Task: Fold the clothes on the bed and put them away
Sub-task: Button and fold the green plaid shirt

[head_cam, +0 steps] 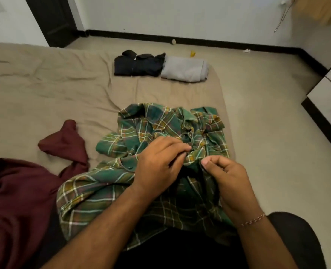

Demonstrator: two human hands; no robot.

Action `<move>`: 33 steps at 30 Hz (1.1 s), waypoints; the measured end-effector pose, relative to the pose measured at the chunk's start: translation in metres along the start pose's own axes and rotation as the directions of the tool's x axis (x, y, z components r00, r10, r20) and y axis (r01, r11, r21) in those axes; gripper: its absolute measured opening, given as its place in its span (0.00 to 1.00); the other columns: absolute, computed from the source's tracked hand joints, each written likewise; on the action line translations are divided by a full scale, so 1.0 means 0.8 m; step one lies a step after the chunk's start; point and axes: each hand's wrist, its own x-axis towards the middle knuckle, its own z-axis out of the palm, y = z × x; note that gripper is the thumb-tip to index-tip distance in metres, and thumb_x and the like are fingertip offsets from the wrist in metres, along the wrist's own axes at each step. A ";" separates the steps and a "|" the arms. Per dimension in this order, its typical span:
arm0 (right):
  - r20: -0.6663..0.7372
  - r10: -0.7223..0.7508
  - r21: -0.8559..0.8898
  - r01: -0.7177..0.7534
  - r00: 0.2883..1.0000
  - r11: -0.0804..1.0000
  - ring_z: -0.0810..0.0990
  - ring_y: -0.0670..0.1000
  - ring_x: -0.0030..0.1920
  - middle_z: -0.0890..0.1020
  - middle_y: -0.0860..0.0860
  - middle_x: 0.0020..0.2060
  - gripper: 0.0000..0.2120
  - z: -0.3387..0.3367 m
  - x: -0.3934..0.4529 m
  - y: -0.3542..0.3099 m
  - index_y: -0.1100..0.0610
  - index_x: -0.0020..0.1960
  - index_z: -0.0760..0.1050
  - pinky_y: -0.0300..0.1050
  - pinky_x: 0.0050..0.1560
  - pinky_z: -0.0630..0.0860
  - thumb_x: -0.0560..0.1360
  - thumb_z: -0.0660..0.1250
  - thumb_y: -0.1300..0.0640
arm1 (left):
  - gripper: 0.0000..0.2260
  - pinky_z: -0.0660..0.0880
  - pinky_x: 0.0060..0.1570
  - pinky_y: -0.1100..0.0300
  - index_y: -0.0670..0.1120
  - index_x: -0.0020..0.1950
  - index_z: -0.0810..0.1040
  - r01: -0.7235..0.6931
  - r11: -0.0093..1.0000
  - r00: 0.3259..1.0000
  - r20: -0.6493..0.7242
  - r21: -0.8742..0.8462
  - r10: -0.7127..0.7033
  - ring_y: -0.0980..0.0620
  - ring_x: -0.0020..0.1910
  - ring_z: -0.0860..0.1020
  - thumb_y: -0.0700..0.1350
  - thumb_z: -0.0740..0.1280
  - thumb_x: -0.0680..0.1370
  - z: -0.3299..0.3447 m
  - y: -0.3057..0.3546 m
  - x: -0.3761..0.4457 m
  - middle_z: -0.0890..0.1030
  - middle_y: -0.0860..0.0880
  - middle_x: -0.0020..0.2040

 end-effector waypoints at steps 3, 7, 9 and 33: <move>-0.005 -0.012 -0.039 0.012 1.000 0.999 0.82 0.58 0.41 0.84 0.67 0.42 0.07 -0.007 0.007 -0.004 0.60 0.43 0.84 0.66 0.53 0.81 0.78 0.73 0.59 | 0.04 0.74 0.57 0.62 0.41 0.53 0.86 0.001 1.000 1.000 0.026 -0.031 0.000 0.49 0.50 0.82 0.38 0.72 0.80 0.008 -0.002 -0.002 0.85 0.47 0.50; 0.062 0.085 0.117 -0.092 0.994 0.989 0.84 0.61 0.46 0.85 0.68 0.46 0.10 -0.013 0.007 -0.004 0.67 0.48 0.83 0.65 0.59 0.79 0.79 0.70 0.58 | 0.04 0.76 0.53 0.58 0.41 0.52 0.86 0.002 0.996 0.998 0.069 -0.095 0.005 0.49 0.49 0.83 0.37 0.72 0.80 0.016 0.000 -0.008 0.86 0.49 0.49; 0.105 0.145 0.235 -0.166 0.984 0.958 0.83 0.64 0.49 0.84 0.71 0.50 0.15 -0.014 0.007 -0.003 0.71 0.54 0.80 0.64 0.60 0.79 0.79 0.68 0.58 | 0.04 0.76 0.52 0.60 0.42 0.51 0.86 0.018 0.995 0.998 0.067 -0.103 -0.011 0.50 0.47 0.83 0.37 0.72 0.79 0.019 0.004 -0.010 0.86 0.49 0.47; 0.085 -0.116 -0.043 0.120 0.990 0.992 0.77 0.58 0.45 0.77 0.74 0.48 0.23 -0.013 0.021 0.014 0.52 0.54 0.86 0.66 0.53 0.79 0.65 0.81 0.40 | 0.02 0.75 0.47 0.52 0.43 0.49 0.86 -0.002 0.998 0.998 0.058 -0.056 0.006 0.49 0.46 0.80 0.39 0.74 0.78 0.032 -0.003 -0.015 0.85 0.50 0.48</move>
